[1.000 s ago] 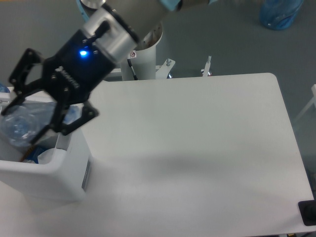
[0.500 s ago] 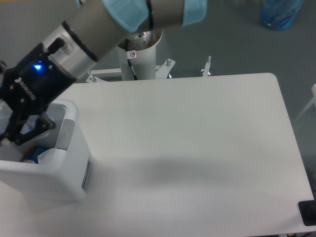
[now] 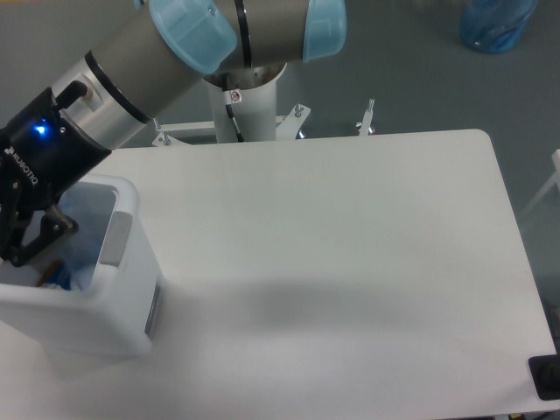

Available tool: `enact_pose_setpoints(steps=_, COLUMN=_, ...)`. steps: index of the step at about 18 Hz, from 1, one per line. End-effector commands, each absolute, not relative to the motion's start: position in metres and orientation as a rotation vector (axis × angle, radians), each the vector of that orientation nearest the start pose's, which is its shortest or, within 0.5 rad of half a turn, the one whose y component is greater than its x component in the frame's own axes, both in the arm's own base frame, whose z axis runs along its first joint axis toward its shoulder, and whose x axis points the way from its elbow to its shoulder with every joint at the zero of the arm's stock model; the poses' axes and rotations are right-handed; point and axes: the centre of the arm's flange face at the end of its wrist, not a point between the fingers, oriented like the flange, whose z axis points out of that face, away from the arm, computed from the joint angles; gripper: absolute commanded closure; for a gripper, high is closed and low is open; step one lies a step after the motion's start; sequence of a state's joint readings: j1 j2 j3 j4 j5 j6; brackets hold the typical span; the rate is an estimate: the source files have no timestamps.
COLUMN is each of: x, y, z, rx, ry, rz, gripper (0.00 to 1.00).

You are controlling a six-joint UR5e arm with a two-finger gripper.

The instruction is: Place the trash in the trash can

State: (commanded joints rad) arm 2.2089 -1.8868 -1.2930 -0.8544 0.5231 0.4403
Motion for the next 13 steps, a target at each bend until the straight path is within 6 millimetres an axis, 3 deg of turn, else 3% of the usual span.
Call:
enact_pose_setpoints(steps=3, x=-0.212, y=0.621, z=0.580, rx=-2.014, ry=0.174, rz=-0.604, gripper=0.00)
enact_pose_setpoints(steps=8, x=-0.285, y=0.586, z=0.587, rx=-2.009, ry=0.048, rz=-0.512, gripper=0.00)
enact_pose_setpoints(steps=13, x=-0.329, y=0.526, z=0.588, rx=-2.010, ry=-0.061, rz=-0.415, gripper=0.00)
